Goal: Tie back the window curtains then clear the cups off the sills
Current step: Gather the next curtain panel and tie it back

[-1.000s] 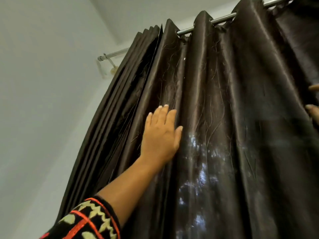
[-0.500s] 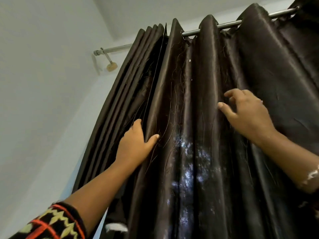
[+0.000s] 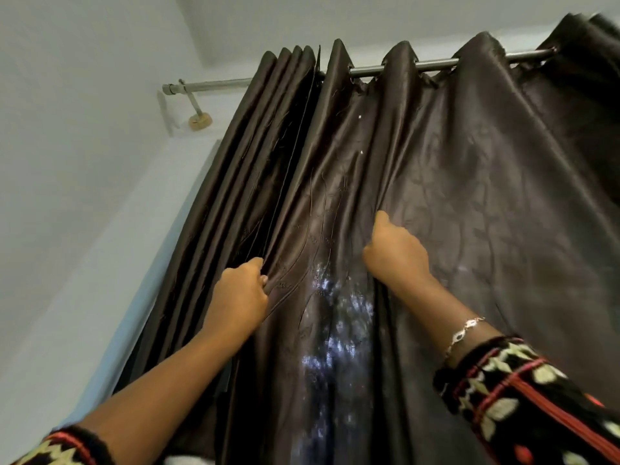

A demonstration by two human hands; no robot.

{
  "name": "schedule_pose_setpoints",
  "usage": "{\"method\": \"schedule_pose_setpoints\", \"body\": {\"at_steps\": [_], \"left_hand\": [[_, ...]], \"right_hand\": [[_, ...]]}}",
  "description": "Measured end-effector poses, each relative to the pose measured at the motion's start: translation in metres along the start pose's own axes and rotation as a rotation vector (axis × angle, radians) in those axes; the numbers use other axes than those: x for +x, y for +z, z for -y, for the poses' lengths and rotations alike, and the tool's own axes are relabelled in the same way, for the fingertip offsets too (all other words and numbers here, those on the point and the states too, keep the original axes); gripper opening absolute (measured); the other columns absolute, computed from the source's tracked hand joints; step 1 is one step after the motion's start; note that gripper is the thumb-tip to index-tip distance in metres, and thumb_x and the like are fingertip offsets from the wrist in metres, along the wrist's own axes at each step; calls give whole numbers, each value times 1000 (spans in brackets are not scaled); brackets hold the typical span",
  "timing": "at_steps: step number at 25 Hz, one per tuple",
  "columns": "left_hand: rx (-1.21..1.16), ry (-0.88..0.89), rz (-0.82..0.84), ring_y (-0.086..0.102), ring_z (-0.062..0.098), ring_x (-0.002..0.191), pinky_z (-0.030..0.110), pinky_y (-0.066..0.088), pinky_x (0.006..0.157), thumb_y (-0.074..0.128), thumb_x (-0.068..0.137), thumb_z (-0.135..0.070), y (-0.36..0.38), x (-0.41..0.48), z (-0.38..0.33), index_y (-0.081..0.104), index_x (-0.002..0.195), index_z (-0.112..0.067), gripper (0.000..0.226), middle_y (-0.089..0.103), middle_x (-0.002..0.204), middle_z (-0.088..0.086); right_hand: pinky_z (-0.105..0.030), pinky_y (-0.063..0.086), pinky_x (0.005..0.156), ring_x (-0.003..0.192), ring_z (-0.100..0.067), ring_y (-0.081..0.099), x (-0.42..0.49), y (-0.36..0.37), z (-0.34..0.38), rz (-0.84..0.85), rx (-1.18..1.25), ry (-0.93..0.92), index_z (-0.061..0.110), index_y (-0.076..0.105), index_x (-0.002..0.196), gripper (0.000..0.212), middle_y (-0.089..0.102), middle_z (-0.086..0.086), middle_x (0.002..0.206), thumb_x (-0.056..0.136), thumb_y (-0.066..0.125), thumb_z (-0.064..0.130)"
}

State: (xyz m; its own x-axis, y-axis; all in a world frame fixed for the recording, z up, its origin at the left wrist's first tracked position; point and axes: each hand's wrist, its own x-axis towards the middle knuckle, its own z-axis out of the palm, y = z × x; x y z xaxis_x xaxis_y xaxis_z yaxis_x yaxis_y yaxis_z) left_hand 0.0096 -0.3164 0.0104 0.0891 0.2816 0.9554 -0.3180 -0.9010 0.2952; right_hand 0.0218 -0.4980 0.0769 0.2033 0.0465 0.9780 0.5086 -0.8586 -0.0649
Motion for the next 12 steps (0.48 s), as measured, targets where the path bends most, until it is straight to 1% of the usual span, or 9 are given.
{"method": "schedule_pose_setpoints", "body": {"at_steps": [2, 3, 5, 6, 7, 8, 9, 10, 12], "left_hand": [[-33, 38, 5, 48, -3, 65, 15, 26, 40, 42, 94, -3, -2, 0, 4, 30, 60, -14, 38, 39, 56, 0], [-45, 49, 14, 46, -6, 69, 14, 28, 39, 42, 94, -3, -3, -1, 6, 31, 61, -14, 37, 39, 56, -1], [-71, 67, 25, 52, 5, 62, 12, 31, 43, 43, 94, -3, -3, -1, 10, 39, 65, -12, 31, 48, 60, 4], [-94, 69, 30, 58, 14, 66, 16, 41, 52, 43, 94, -2, -2, 0, 12, 48, 71, -10, 24, 57, 68, 9], [-120, 66, 39, 63, 21, 79, 25, 50, 66, 42, 93, 0, -2, 0, 12, 57, 84, -6, 18, 64, 82, 14], [-145, 60, 45, 64, 26, 92, 32, 53, 78, 41, 92, 1, -1, 0, 11, 60, 99, -2, 21, 66, 94, 18], [-160, 61, 45, 63, 28, 99, 37, 52, 84, 40, 92, 2, 1, -1, 9, 59, 108, 0, 25, 66, 100, 19], [-176, 67, 34, 63, 29, 100, 40, 52, 86, 39, 91, 2, 3, -2, 7, 59, 108, 1, 26, 66, 100, 19], [-201, 89, 14, 64, 30, 94, 40, 53, 79, 41, 91, 1, 9, -5, 1, 61, 95, -1, 20, 66, 90, 17]], "right_hand": [[-34, 34, 64, 91, -35, 56, 6, 10, 21, -14, 4, -53, -1, 31, 131, 41, 60, -21, 108, 91, 40, 6], [-34, 35, 64, 95, -36, 57, 9, 14, 33, -12, -4, -74, -1, 28, 135, 45, 60, -20, 109, 93, 41, 7], [-34, 36, 65, 100, -37, 57, 16, 23, 56, -8, -18, -115, -2, 26, 137, 47, 59, -21, 113, 94, 40, 8], [-35, 36, 67, 103, -37, 57, 20, 27, 67, -7, -20, -133, -3, 27, 137, 46, 58, -22, 115, 94, 39, 6], [-35, 38, 69, 105, -37, 56, 22, 29, 78, -1, -20, -148, -4, 28, 136, 45, 57, -23, 117, 93, 38, 5], [-35, 39, 71, 107, -37, 55, 23, 30, 85, 11, -13, -162, -4, 29, 135, 44, 55, -23, 120, 93, 37, 5], [-36, 41, 73, 109, -37, 54, 24, 30, 88, 38, 2, -173, -4, 30, 135, 43, 54, -24, 122, 93, 36, 5], [-37, 41, 75, 110, -37, 53, 25, 29, 87, 70, 29, -183, -4, 32, 134, 42, 53, -24, 123, 93, 36, 5], [-39, 40, 75, 109, -38, 52, 25, 22, 72, 117, 107, -191, -1, 40, 125, 33, 54, -21, 122, 94, 37, 9]]}}
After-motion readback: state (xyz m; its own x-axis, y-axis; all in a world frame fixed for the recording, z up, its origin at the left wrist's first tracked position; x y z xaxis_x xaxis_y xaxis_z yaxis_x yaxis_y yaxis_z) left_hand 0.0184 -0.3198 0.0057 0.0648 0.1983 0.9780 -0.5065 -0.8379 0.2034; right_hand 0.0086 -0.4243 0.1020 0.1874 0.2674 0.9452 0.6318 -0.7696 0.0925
